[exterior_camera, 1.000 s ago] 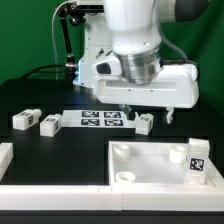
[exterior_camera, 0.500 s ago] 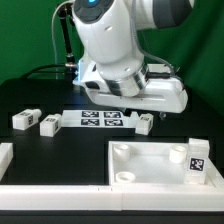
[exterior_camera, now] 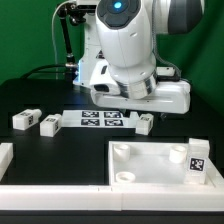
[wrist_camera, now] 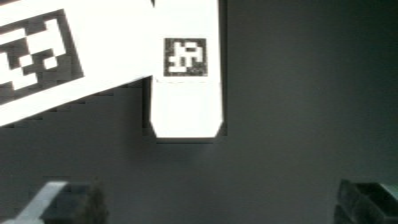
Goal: Assemble square table
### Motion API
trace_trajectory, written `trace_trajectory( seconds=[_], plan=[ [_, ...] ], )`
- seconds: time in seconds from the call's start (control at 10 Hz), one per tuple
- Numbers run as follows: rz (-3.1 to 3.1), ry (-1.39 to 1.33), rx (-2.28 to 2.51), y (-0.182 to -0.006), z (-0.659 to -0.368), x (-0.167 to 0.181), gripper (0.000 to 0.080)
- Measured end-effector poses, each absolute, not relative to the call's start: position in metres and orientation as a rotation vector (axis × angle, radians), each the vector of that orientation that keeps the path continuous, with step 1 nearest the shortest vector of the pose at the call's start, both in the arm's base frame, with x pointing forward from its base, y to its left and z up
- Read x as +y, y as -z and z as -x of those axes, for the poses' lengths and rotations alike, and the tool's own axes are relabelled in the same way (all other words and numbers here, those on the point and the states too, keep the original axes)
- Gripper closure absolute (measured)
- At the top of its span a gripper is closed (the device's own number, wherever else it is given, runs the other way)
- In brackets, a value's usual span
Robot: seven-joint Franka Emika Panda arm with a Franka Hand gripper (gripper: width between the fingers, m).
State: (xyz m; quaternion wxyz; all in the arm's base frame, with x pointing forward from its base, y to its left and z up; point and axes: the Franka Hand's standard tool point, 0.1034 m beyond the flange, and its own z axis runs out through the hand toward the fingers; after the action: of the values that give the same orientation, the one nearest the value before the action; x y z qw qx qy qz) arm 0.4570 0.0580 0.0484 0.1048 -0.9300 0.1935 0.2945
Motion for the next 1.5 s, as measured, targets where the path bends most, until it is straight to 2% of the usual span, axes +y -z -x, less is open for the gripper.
trace_trajectory(
  seconds=[0.4,0.9,1.2,1.4,1.5],
  plan=[
    [2.732,-0.876,0.58,-0.046,-0.455,0.059,0.0151],
    [2.617,-1.04,0.592,-0.008,-0.413,0.073,0.0151],
    [2.612,-1.05,0.592,-0.007,-0.412,0.073,0.0151],
    [2.612,-1.051,0.592,-0.007,-0.411,0.073,0.0409],
    [2.612,-1.05,0.593,-0.007,-0.411,0.073,0.0409]
  ],
)
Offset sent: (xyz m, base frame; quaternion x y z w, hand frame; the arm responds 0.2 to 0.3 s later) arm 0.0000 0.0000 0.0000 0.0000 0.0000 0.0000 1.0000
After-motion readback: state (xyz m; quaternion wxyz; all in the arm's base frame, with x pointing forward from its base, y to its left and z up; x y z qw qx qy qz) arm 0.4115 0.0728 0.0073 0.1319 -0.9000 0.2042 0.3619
